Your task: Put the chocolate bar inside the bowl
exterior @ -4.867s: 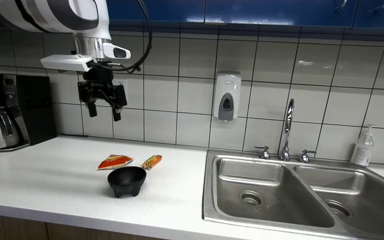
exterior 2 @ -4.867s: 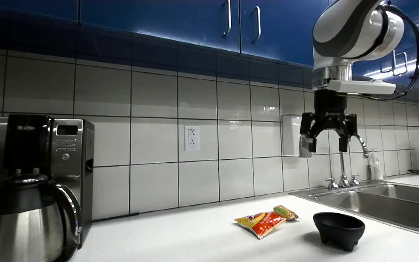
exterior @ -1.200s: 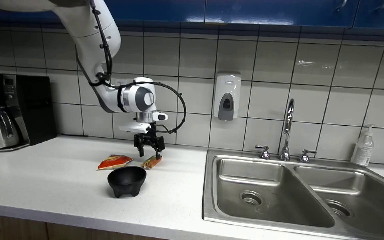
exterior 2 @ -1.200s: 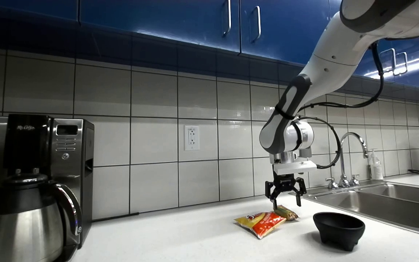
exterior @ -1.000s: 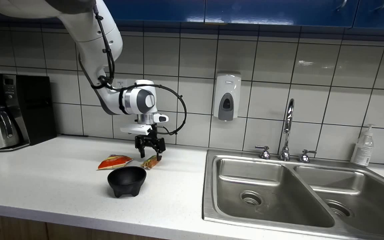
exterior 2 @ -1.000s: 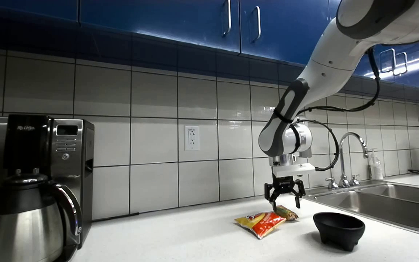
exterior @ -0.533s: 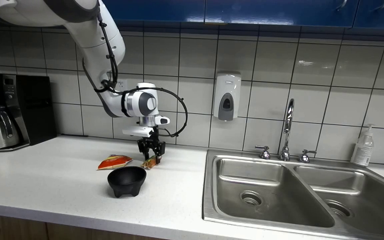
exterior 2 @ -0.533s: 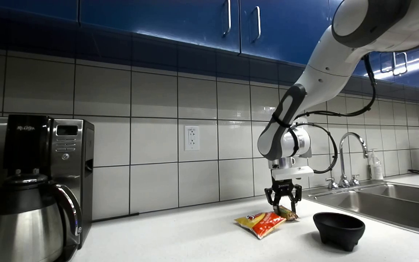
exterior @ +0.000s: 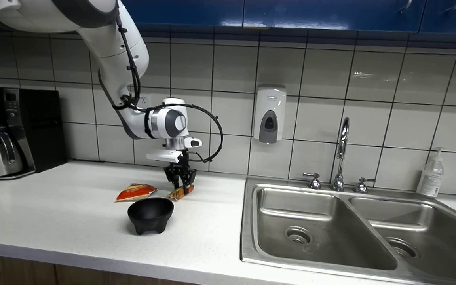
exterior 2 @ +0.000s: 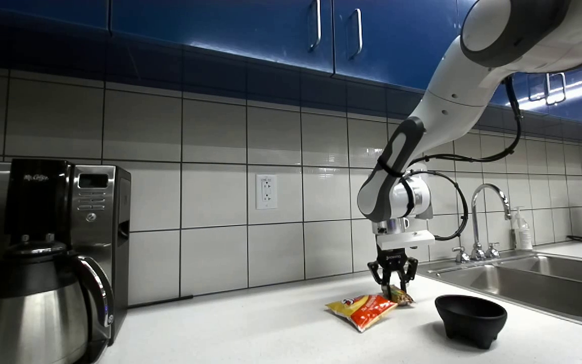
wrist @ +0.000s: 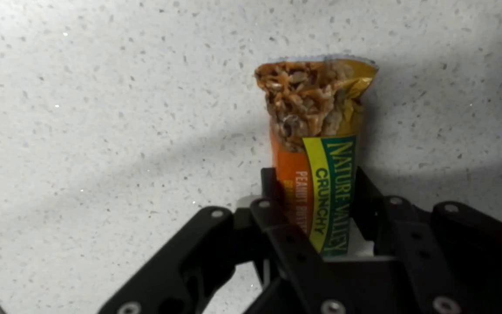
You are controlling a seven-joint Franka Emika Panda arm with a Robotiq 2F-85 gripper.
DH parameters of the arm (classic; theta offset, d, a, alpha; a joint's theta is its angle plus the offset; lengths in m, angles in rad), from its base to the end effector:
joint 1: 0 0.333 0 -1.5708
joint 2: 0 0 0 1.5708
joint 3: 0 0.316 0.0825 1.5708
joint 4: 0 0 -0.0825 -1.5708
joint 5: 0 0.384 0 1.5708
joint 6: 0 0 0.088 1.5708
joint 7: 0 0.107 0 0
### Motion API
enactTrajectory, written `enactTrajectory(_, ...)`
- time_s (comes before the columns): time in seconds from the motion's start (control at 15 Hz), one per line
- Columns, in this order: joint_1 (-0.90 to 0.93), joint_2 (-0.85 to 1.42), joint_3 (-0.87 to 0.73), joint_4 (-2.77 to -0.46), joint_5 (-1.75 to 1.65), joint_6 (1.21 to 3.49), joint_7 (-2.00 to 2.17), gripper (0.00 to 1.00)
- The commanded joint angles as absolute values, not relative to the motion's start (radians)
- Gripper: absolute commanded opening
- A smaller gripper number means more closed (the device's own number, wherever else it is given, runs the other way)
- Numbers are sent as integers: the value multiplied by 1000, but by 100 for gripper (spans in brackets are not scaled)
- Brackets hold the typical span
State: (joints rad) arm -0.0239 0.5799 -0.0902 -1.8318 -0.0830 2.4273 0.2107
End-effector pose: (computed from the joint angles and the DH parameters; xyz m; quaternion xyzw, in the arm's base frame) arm 0.6458 -0.0705 0.2167 0.9910 -0.1232 0.0108 0.0516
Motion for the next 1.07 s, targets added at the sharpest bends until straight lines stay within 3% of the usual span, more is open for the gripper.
enactTrajectory(0.0, -7, 534, -104, -1860, -81, 2439, 223, 18)
enactTrajectory(1.0, -5, 270, -101, -2144, -87, 2612, 212, 18)
